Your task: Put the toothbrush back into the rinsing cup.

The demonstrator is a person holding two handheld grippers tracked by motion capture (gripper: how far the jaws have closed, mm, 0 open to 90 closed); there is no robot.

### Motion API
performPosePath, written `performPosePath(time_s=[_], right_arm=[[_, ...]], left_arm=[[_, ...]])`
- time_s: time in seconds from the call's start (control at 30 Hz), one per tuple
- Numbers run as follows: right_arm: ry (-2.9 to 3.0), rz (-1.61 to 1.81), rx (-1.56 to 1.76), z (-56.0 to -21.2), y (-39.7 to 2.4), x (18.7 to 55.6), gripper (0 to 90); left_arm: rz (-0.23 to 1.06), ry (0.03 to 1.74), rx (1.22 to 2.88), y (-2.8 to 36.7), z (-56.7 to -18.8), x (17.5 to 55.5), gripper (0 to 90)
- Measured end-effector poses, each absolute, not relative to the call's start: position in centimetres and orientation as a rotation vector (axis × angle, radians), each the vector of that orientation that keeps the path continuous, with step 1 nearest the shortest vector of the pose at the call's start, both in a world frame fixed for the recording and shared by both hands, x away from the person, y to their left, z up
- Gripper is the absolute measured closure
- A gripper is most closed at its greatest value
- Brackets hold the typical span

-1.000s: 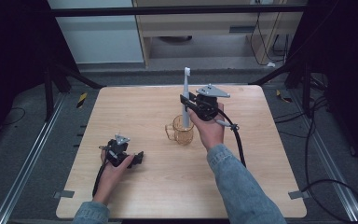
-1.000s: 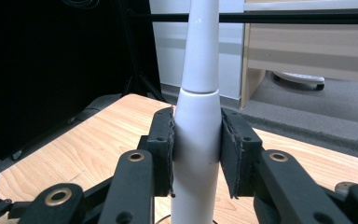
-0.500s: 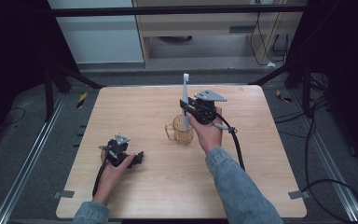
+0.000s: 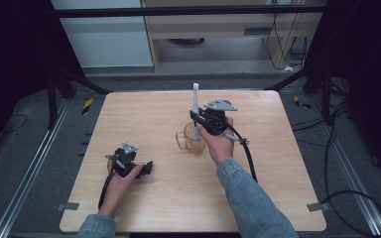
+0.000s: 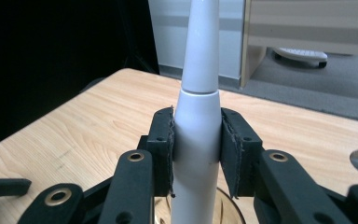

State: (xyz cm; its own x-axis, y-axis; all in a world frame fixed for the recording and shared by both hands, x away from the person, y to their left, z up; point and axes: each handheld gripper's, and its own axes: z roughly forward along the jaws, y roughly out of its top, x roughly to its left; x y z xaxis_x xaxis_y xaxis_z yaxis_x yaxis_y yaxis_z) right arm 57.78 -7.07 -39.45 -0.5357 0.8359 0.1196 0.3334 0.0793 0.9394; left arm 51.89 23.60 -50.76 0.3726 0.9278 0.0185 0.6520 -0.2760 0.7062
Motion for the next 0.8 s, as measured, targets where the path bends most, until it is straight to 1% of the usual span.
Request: performPosePath(time_s=[0.8], right_arm=[[1.942,1.44,1.183,-41.1,-6.6,58.3,67.3]], left_arm=[[0.583,1.357,2.026,23.6,-50.8,51.9,0.0]])
